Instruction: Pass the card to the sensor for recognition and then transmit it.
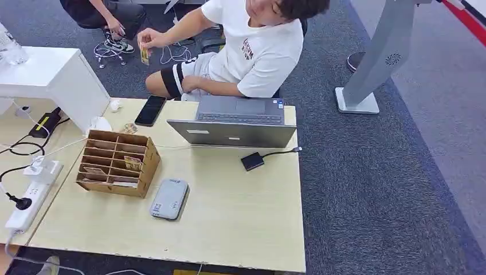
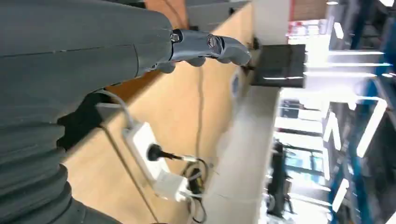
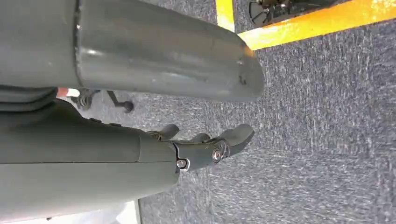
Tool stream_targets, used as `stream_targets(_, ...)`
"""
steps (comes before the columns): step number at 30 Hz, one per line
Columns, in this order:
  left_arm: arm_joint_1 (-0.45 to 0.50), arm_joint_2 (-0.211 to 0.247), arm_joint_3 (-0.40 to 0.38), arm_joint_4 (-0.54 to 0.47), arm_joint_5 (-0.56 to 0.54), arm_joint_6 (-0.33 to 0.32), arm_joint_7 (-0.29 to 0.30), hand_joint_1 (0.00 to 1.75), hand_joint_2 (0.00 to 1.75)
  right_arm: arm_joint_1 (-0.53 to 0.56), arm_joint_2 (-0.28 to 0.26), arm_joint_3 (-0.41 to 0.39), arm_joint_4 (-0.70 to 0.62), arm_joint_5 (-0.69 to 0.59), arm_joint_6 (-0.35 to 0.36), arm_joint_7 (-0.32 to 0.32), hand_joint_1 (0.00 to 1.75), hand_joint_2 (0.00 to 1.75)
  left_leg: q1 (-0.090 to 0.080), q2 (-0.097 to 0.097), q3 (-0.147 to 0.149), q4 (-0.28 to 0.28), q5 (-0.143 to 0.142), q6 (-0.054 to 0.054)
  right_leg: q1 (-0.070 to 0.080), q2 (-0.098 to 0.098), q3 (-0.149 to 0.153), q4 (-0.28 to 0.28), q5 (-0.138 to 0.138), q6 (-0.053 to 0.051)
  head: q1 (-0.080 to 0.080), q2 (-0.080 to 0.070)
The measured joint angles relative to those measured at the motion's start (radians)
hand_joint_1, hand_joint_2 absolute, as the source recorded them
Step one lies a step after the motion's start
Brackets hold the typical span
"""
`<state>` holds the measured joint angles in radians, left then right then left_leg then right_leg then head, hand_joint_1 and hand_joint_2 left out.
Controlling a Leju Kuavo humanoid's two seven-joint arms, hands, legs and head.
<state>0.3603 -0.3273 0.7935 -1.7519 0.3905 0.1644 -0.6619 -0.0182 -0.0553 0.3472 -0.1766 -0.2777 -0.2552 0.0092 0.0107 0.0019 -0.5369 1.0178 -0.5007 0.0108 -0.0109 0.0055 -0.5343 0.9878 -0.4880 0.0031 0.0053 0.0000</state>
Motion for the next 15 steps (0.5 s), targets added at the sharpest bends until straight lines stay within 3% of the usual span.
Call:
stream_targets(5,-0.021,0.018,-0.031,-0.095,-0.159,-0.019,-0.010,0.00,1.75,-0.004,0.008,0.029,0.002,0.026,0.012,-0.002,0.00,0.00,0.000,0.000,0.000,0.000,0.001,-0.001,0.000,0.000,0.000,0.000,0.001,0.000,0.000,0.000)
stream_targets(15,-0.115,0.132,-0.162,-0.108,-0.449,0.091,0.041,0.00,1.75,-0.014,0.023,0.080,0.004,0.066,0.038,0.011,0.00,0.00,0.000,0.000,0.000,0.000,0.003,-0.001,0.000,0.000,-0.001,0.000,0.003,-0.001,0.000,0.000)
